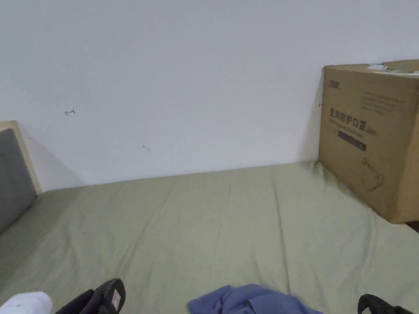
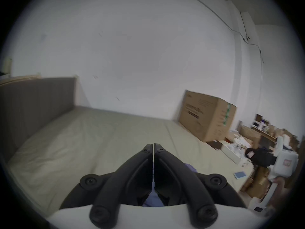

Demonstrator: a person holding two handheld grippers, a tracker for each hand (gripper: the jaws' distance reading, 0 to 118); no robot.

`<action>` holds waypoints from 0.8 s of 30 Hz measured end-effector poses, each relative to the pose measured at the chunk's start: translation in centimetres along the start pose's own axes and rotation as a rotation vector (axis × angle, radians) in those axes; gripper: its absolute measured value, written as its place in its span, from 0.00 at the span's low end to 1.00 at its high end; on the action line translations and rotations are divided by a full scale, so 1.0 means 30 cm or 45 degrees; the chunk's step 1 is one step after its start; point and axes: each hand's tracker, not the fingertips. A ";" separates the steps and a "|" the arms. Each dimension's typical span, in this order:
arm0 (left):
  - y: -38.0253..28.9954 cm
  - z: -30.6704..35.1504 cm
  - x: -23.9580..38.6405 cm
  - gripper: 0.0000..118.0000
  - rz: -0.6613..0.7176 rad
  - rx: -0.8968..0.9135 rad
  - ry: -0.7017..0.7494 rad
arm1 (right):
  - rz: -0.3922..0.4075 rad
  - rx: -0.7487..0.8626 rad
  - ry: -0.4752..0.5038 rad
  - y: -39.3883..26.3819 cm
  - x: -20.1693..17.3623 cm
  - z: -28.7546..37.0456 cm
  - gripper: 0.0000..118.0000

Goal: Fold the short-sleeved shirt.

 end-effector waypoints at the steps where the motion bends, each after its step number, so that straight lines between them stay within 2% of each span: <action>1: -0.027 0.043 0.001 0.00 -0.008 0.057 0.049 | 0.023 0.038 -0.036 -0.010 -0.007 0.009 0.00; 4: -0.113 0.127 0.043 0.00 -0.146 0.116 0.262 | 0.045 0.103 -0.143 -0.025 -0.024 0.031 0.00; 5: -0.137 0.144 0.051 0.00 -0.182 0.119 0.313 | 0.027 0.104 -0.137 -0.025 -0.027 0.034 0.00; 8: -0.157 0.176 0.044 0.00 -0.116 0.100 0.211 | 0.009 0.118 -0.135 -0.015 -0.034 0.045 0.00; 12: -0.145 0.168 0.056 0.00 -0.146 0.098 0.243 | 0.016 0.106 -0.127 -0.001 -0.041 0.041 0.00; 16: -0.101 0.146 0.058 0.00 -0.061 0.110 0.215 | 0.026 0.082 -0.097 0.002 -0.050 0.041 0.00; 19: 0.008 -0.015 0.006 0.00 -0.037 -0.162 0.124 | 0.047 0.058 -0.079 0.009 -0.050 0.036 0.00; 22: 0.034 -0.311 -0.093 0.00 0.006 -0.682 0.086 | 0.053 0.022 -0.045 0.013 -0.047 0.020 0.00; 24: -0.047 -0.477 -0.175 0.00 0.114 -0.822 -0.114 | 0.049 -0.001 -0.040 0.001 -0.045 0.005 0.00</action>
